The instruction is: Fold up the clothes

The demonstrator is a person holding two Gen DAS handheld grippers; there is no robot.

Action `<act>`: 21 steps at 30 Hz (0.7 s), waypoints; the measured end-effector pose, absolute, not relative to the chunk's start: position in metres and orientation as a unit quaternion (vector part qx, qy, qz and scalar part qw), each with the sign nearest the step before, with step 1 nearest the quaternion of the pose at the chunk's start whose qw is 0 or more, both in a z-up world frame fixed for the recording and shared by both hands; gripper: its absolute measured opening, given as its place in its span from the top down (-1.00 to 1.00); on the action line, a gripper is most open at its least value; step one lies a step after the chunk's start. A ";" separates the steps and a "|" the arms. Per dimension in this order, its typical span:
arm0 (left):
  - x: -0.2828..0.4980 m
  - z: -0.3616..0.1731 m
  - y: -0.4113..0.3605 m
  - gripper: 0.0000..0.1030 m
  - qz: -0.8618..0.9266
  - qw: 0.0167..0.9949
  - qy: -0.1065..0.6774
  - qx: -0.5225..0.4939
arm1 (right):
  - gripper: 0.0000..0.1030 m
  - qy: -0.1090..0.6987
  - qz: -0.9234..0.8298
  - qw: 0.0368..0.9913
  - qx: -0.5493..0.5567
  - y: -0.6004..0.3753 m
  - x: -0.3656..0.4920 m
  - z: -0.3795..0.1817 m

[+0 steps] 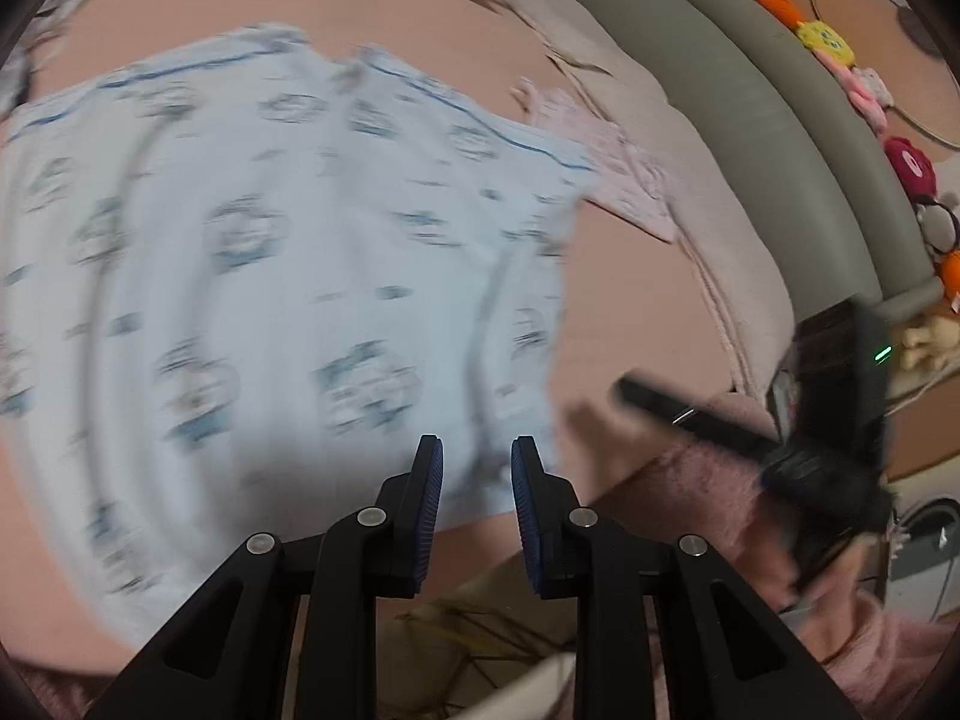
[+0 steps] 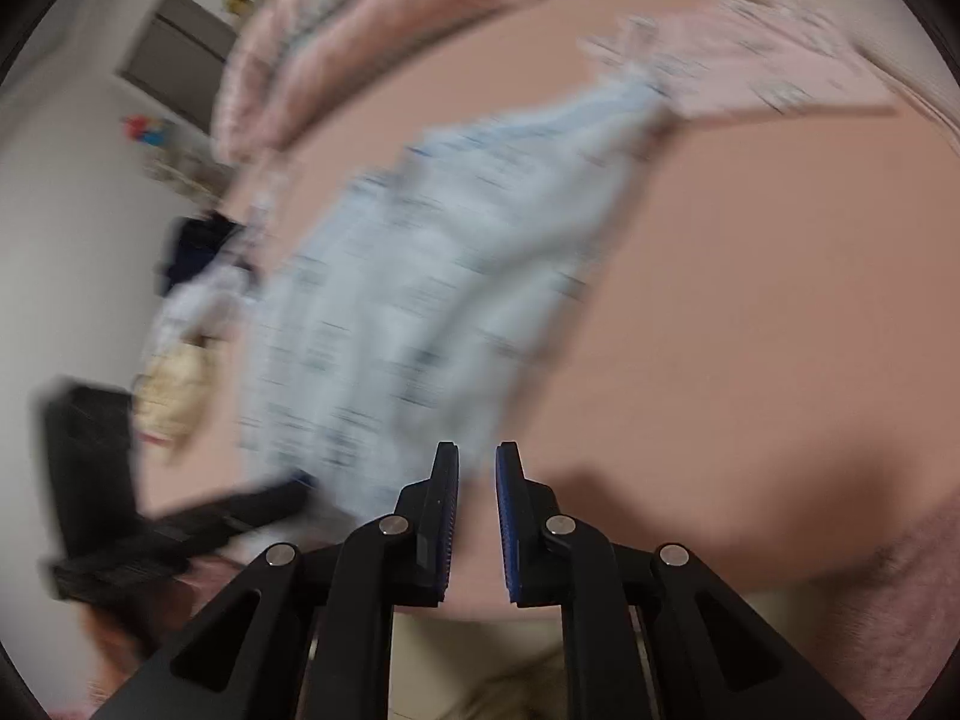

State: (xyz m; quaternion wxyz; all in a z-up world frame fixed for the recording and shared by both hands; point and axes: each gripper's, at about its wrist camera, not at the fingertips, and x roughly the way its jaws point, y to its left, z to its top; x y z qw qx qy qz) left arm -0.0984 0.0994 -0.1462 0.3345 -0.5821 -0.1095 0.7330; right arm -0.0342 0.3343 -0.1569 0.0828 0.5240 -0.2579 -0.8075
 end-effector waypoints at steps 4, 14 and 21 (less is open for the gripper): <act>-0.105 -0.160 0.127 0.38 0.721 0.324 -0.092 -0.605 | 0.77 -0.282 -0.787 0.095 0.540 0.341 -0.032 -0.181; -0.112 -0.127 0.104 0.87 0.736 0.319 -0.170 -0.572 | 0.77 -0.228 -0.797 0.144 0.541 0.303 -0.045 -0.153; -0.106 -0.120 0.007 0.87 0.771 0.242 -0.235 -0.540 | 0.72 -0.143 -0.800 0.215 0.541 0.226 -0.078 -0.125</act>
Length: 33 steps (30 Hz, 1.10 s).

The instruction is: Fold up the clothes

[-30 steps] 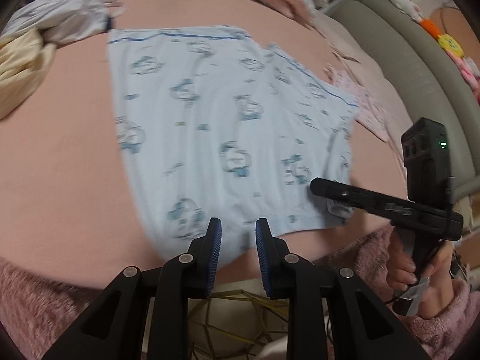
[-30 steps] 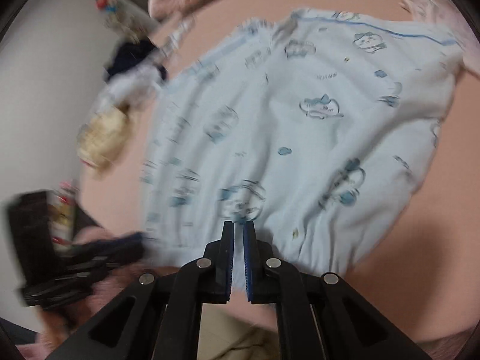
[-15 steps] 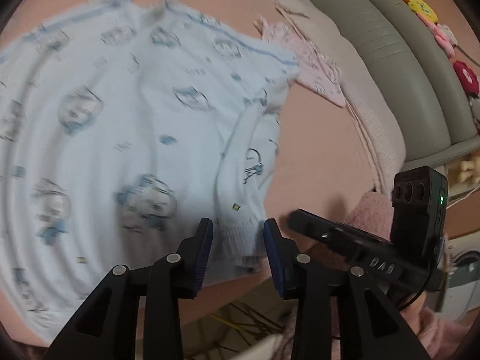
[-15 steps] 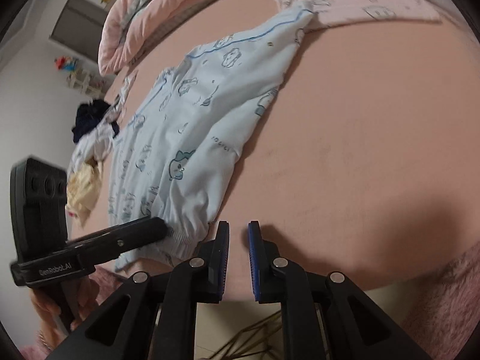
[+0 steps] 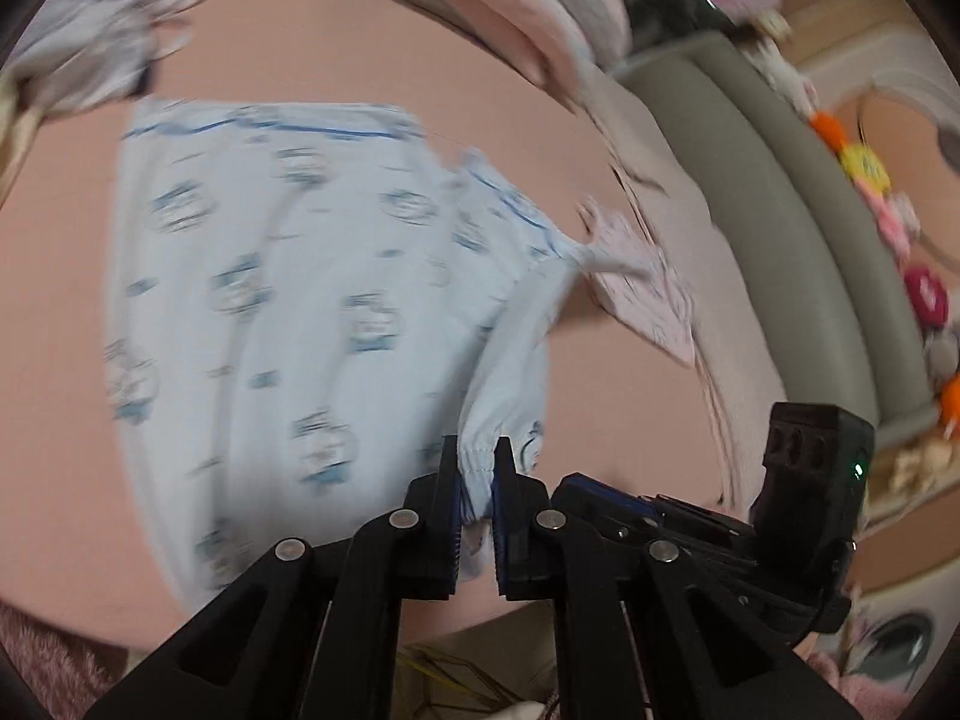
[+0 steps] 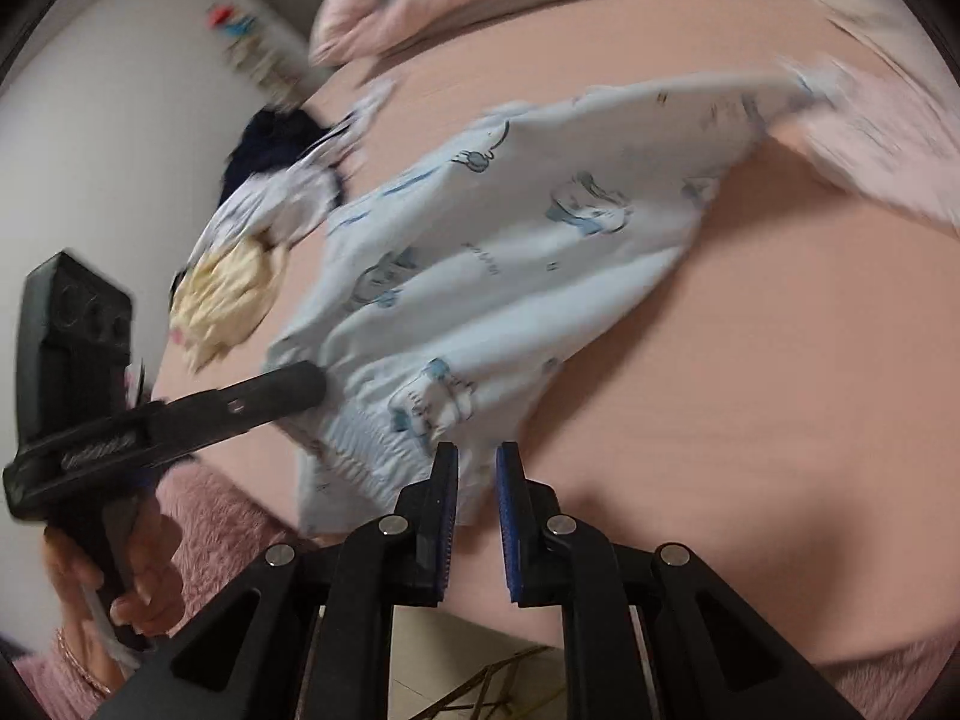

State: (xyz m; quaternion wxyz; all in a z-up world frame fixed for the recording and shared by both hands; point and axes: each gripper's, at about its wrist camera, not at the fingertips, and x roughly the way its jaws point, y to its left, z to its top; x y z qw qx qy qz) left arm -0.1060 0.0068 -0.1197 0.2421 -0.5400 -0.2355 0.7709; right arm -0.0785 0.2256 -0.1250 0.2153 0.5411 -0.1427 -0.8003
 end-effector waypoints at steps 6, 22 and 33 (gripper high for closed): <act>-0.098 -0.124 -0.025 0.87 0.780 0.214 -0.247 -0.533 | 0.01 -0.034 -0.835 0.190 0.515 0.163 -0.064 -0.130; -0.051 -0.149 -0.059 0.87 0.786 0.119 -0.298 -0.528 | 0.01 -0.101 -0.811 0.163 0.552 0.181 -0.076 -0.159; -0.047 -0.186 -0.067 0.81 0.730 0.093 -0.334 -0.588 | 0.01 -0.074 -0.806 0.179 0.560 0.191 -0.069 -0.160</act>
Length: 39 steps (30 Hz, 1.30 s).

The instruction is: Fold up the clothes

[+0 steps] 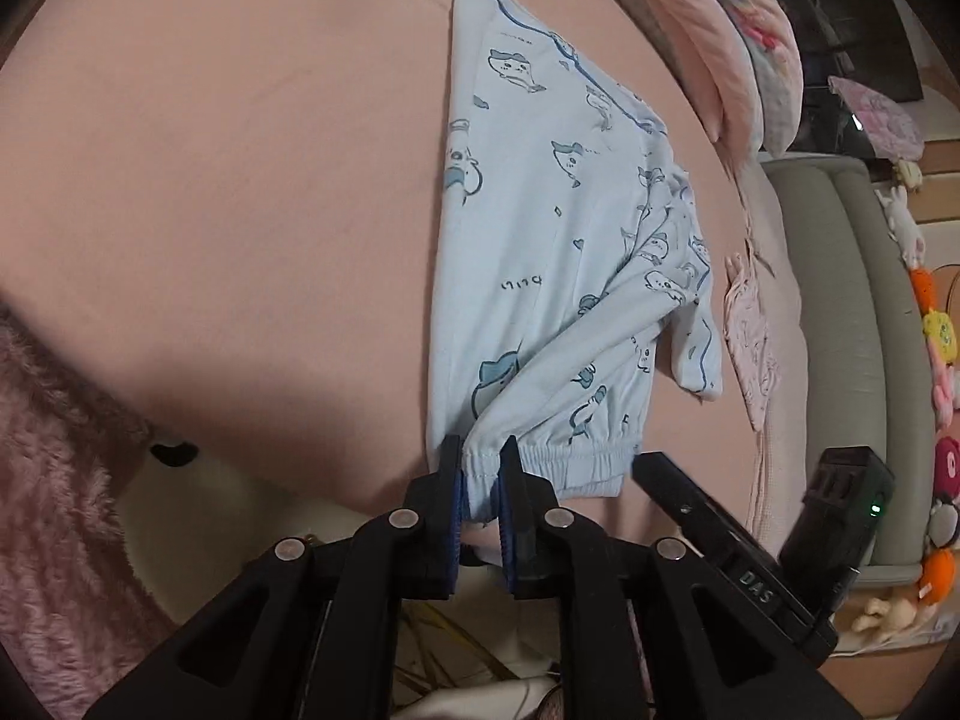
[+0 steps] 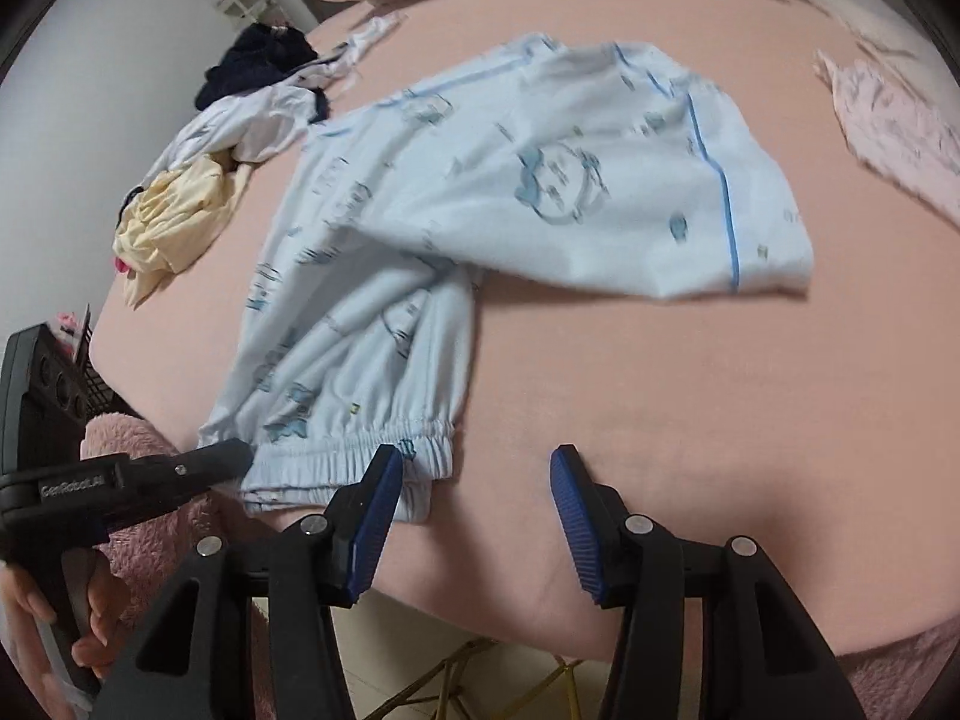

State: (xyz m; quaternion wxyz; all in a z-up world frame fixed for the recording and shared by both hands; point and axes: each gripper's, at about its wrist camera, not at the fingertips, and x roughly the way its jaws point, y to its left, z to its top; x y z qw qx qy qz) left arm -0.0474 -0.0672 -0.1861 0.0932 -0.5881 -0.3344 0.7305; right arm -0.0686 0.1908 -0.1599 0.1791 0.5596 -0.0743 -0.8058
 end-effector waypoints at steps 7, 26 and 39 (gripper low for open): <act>-0.046 -0.132 -0.052 0.81 0.796 0.040 -0.214 -0.564 | -0.13 -0.035 -0.793 0.181 0.581 0.175 -0.074 -0.181; -0.057 -0.153 -0.058 0.77 0.773 0.085 -0.208 -0.594 | -0.15 0.009 -0.825 0.207 0.525 0.160 -0.032 -0.154; -0.048 -0.139 -0.056 0.60 0.790 0.081 -0.198 -0.574 | -0.15 -0.024 -0.828 0.220 0.516 0.151 -0.048 -0.150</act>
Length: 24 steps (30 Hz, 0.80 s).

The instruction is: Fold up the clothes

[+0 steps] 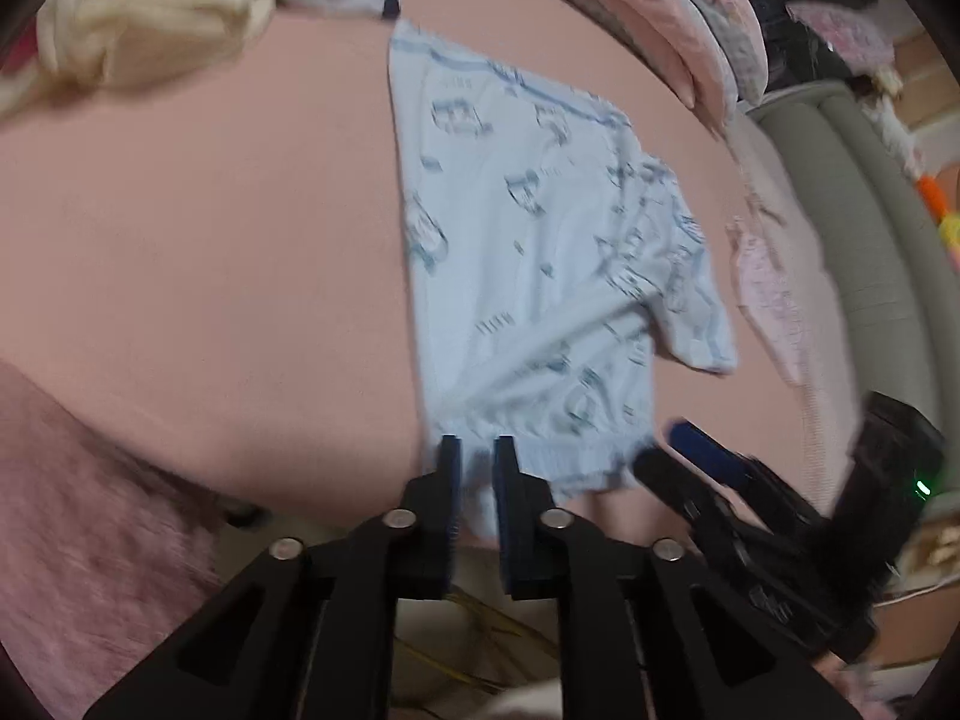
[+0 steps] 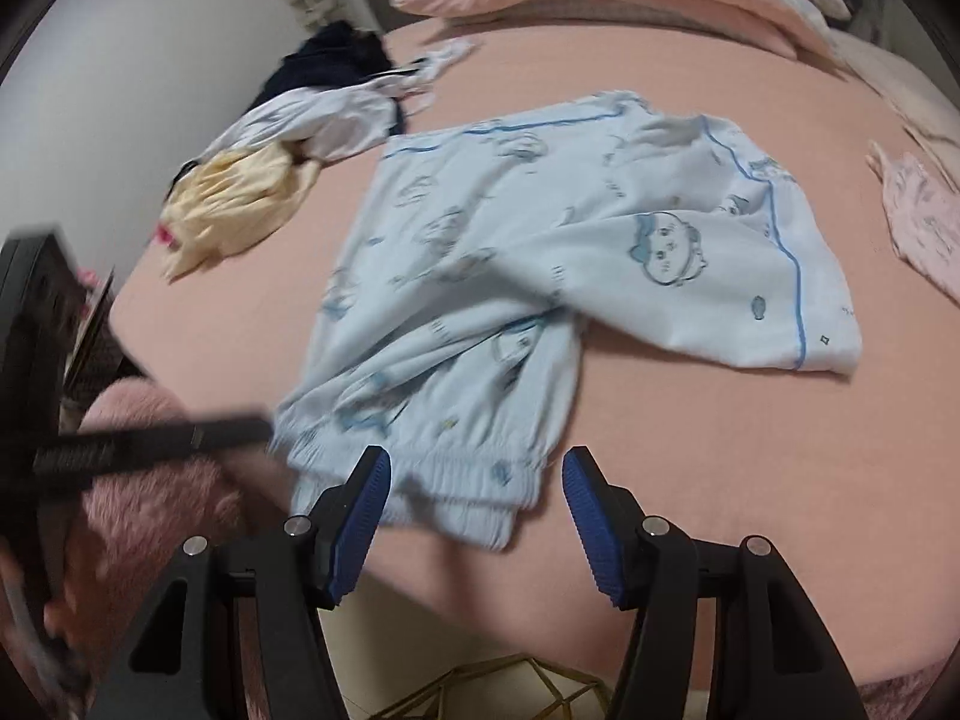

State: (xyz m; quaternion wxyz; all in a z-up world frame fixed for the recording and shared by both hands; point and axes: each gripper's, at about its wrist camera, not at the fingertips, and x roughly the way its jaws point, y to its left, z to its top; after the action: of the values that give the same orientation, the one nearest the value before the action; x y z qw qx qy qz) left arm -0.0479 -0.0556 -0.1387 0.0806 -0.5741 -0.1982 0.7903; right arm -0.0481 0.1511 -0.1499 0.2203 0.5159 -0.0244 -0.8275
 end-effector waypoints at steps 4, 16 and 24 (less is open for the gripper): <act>-0.056 -0.147 -0.055 0.05 0.792 0.081 -0.193 -0.573 | -0.15 -0.020 -0.832 0.183 0.523 0.153 -0.051 -0.157; -0.047 -0.131 -0.052 0.87 0.787 0.098 -0.224 -0.566 | -0.15 -0.069 -0.825 0.177 0.532 0.166 -0.068 -0.154; -0.049 -0.167 -0.048 0.72 0.756 0.085 -0.236 -0.605 | -0.16 -0.028 -0.807 0.172 0.565 0.177 -0.065 -0.177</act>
State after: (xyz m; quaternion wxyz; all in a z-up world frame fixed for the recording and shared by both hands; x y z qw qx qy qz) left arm -0.0494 -0.0480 -0.1673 0.0852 -0.6050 -0.2362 0.7556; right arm -0.0652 0.1770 -0.1772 0.1724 0.5645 -0.0276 -0.8068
